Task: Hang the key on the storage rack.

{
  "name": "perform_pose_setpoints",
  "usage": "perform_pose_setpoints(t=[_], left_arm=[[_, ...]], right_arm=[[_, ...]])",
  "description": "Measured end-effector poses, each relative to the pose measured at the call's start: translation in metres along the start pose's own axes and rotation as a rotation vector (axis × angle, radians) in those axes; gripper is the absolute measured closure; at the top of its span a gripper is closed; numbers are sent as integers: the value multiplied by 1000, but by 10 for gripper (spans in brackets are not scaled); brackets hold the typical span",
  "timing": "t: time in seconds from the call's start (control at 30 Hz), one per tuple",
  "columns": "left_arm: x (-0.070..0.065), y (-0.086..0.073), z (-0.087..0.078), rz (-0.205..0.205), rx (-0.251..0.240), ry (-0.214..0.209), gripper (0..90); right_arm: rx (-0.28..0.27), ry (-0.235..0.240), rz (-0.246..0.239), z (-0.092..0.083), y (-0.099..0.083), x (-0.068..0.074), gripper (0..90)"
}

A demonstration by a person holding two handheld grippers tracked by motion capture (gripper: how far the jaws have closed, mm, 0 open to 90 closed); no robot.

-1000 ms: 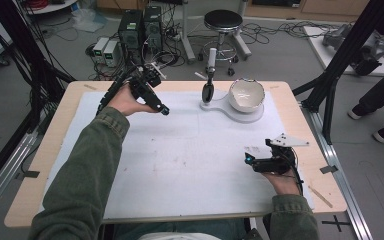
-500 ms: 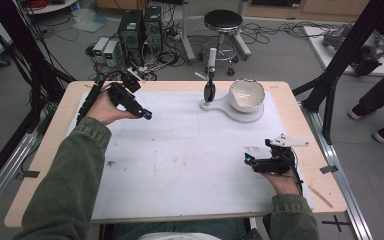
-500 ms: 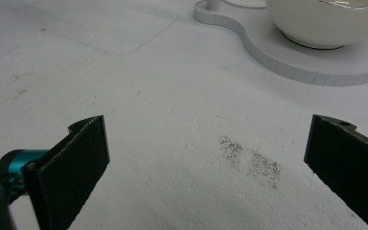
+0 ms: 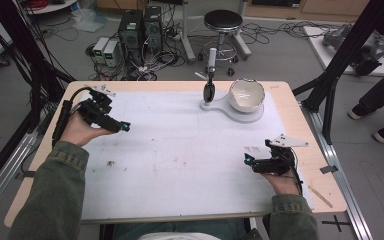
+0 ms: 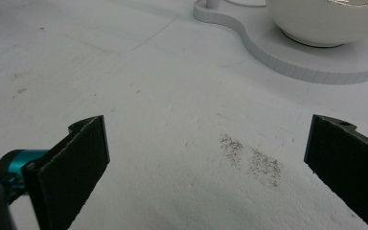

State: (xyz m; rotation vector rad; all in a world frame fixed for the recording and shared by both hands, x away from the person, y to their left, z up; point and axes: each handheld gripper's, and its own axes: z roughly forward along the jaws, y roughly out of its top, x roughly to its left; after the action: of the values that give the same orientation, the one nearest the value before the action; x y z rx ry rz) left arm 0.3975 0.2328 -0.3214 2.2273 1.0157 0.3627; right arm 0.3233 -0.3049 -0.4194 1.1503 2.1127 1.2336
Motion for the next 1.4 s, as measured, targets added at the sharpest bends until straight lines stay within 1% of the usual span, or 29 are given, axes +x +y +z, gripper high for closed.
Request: perform_pose_setpoints(t=[0.07, 0.13, 0.17, 0.27, 0.33, 0.4, 0.47, 0.53, 0.67, 0.77, 0.8, 0.87, 0.9, 0.97, 1.0, 1.07, 1.13, 1.2, 1.3, 1.4], left_arm=[[1, -12, -1, -18, -15, 0, 17], [2, -24, -2, -27, -31, 3, 17], [2, -28, -2, -31, -31, 4, 17], [3, -46, -4, -49, -58, 11, 17], [3, -56, -4, -54, -76, 23, 17], [2, -66, -4, -59, -103, 43, 17], [2, -77, -3, -59, -112, 63, 17], [3, -86, -3, -76, -126, 63, 17], [3, -99, -6, -104, -145, 60, 17], [1, -109, -8, -134, -181, 58, 17], [0, -113, -8, -143, -193, 61, 17], [-2, -120, -9, -146, -203, 80, 17], [-3, -122, -9, -157, -212, 81, 17], [-3, -129, -11, -162, -250, 83, 17], [-3, -133, -13, -172, -258, 87, 17], [-1, -140, -15, -186, -268, 87, 17], [-1, -147, -17, -186, -280, 115, 17], [0, -154, -18, -187, -284, 131, 17], [1, -162, -19, -196, -295, 140, 17], [1, -165, -18, -200, -294, 136, 17]], right_arm=[[1, 1, 3, 0, 0, 0, 6], [1, -1, 3, 0, 0, 1, 5], [1, -2, 1, 0, 0, 1, 6], [3, 1, 2, 0, 0, 1, 5], [3, 2, -3, 0, 0, 1, 6], [5, 2, 2, 0, 0, 2, 6], [2, 2, 2, 0, -1, 2, 5], [3, 0, 1, 0, -1, 2, 6], [6, 1, 3, 0, -1, 2, 5], [2, 1, 1, 0, -1, 2, 5], [1, 1, 3, 0, 0, 2, 6], [-5, -1, 3, 0, 0, 1, 6], [-5, 1, 3, -1, 0, 1, 6], [-1, 1, 8, 0, -1, 1, 5], [2, 1, 5, 0, -1, 1, 5], [5, -1, 7, 0, 0, 2, 5], [5, -2, 7, 0, 0, 2, 6], [2, 1, 5, 0, 0, 1, 5], [3, 1, 4, 0, 0, 1, 5], [4, -2, 3, 0, 0, 1, 6]])
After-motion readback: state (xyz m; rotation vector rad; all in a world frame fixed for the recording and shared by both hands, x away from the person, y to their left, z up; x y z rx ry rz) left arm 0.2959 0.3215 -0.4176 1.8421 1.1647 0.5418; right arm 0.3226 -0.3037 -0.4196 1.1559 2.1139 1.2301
